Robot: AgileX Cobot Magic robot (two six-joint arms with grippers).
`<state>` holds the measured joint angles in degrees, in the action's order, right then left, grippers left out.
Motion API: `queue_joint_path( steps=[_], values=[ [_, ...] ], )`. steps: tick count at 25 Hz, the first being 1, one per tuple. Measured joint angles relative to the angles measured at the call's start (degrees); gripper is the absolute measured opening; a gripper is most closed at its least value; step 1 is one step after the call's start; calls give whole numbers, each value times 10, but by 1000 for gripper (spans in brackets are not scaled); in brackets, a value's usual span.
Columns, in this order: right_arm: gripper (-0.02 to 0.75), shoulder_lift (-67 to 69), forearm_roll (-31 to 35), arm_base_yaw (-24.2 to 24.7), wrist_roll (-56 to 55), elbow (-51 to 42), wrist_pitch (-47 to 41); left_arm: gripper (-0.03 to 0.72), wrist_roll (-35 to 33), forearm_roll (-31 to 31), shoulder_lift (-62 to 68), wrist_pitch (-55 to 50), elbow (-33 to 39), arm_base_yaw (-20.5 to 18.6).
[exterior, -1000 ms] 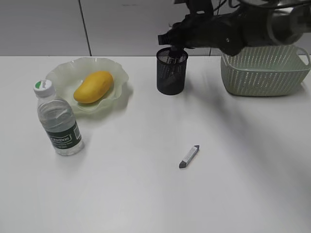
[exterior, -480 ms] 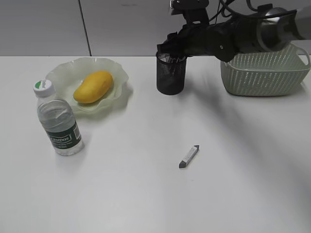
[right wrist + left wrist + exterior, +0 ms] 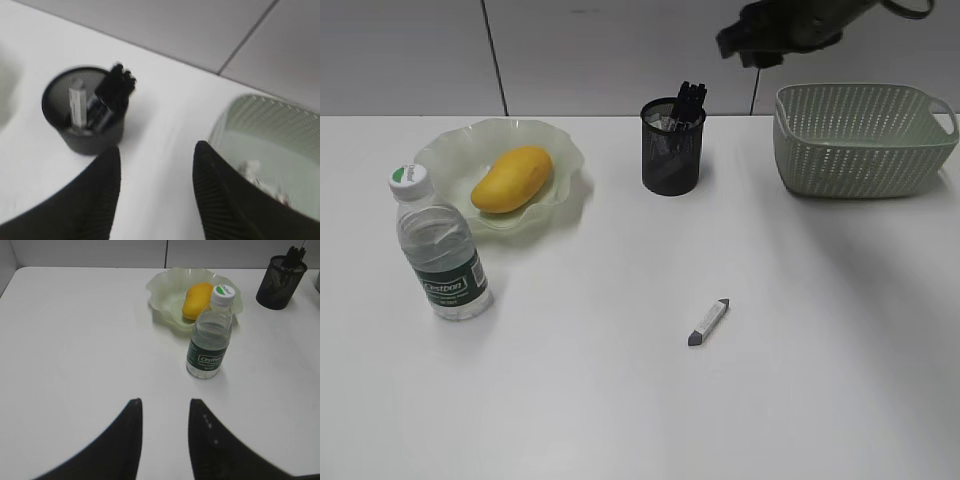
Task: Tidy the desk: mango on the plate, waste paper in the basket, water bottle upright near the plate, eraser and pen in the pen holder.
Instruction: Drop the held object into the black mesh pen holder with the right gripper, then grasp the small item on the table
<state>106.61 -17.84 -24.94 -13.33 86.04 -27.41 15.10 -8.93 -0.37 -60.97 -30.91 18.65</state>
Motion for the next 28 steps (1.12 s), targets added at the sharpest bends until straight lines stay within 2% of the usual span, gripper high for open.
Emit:
queue_joint_path(
  steps=[6,13,19,23,28],
  values=[
    [384,-167,21,0,15,-177,-149,237,0,0,0,0,0,0],
    [384,-432,54,-1,18,-360,-330,237,0,0,0,0,0,0],
    [384,-692,76,-1,21,-479,-360,237,0,0,0,0,0,0],
    [384,-843,105,-1,68,-535,-376,237,0,0,0,0,0,0],
    [384,-971,136,-1,93,-559,-330,237,0,1,0,0,0,0]
  ],
)
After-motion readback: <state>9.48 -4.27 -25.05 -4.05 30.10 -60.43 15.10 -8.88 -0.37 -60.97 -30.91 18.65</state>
